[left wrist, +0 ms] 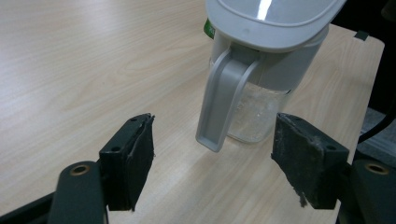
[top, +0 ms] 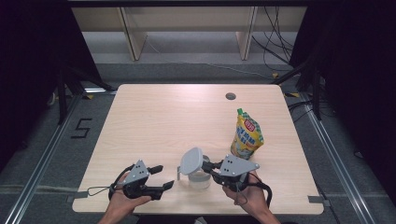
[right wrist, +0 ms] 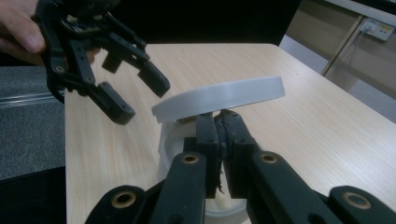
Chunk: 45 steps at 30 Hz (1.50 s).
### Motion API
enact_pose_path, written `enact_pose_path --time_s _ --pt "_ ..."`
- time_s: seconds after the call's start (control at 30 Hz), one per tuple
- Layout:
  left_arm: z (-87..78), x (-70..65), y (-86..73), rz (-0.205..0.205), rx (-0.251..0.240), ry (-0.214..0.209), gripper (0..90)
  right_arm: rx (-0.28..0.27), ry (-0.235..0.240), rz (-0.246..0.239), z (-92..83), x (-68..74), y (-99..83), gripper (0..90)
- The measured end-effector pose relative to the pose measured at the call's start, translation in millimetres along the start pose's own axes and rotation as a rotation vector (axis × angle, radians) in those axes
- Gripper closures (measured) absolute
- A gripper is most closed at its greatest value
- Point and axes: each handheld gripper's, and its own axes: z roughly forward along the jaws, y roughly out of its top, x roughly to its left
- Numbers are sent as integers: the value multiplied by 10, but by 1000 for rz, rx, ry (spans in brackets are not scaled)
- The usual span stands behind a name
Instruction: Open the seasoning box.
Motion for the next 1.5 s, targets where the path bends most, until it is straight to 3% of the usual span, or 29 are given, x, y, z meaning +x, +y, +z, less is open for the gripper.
enact_pose_path --time_s 0.1,0.2,0.23,0.27,0.37,0.43,0.5,0.7,0.8,0.83,1.0,1.07,1.13,1.17,1.2,1.27,1.33,1.47,1.5 --pt "9 -3 -29 -18 16 6 287 -12 5 3 17 23 62 869" --pt "11 16 -47 0 23 8 287 -27 5 -19 41 36 107 867" --pt "14 -4 -59 -30 24 21 287 -21 13 -15 47 44 117 866" --pt "14 15 -62 -7 29 12 287 -25 13 -18 61 52 127 865" --pt "19 9 -80 -15 39 12 288 -27 20 -12 94 74 153 863" --pt "25 22 -89 -44 20 -25 287 -25 30 -22 121 85 168 862" --pt "22 26 -94 -50 23 -17 288 -26 45 -19 143 97 182 861" --pt "36 27 -105 -47 30 -7 289 -24 58 -19 200 138 220 855" --pt "42 28 -104 -17 37 3 288 -28 67 -30 208 148 233 848" --pt "50 22 -111 -29 40 1 287 -26 59 -40 172 128 218 840" --pt "63 20 -109 -1 43 12 282 -25 8 -11 20 26 75 814" --pt "60 11 -111 -32 36 25 280 -13 -16 2 -76 -41 -45 811" --pt "54 37 -108 -11 36 22 277 -8 -44 44 -167 -90 -168 807" --pt "51 25 -113 -34 39 33 277 -4 -51 59 -209 -112 -223 807" --pt "56 28 -111 -32 33 32 276 -5 -60 70 -246 -137 -270 805" --pt "44 51 -106 -3 52 38 275 1 -80 104 -317 -150 -342 801" --pt "56 29 -111 -33 38 34 275 4 -88 106 -372 -182 -392 796" --pt "49 25 -111 -30 37 39 273 5 -119 125 -476 -217 -474 777" --pt "53 23 -110 -34 31 35 271 8 -127 159 -500 -203 -500 769"
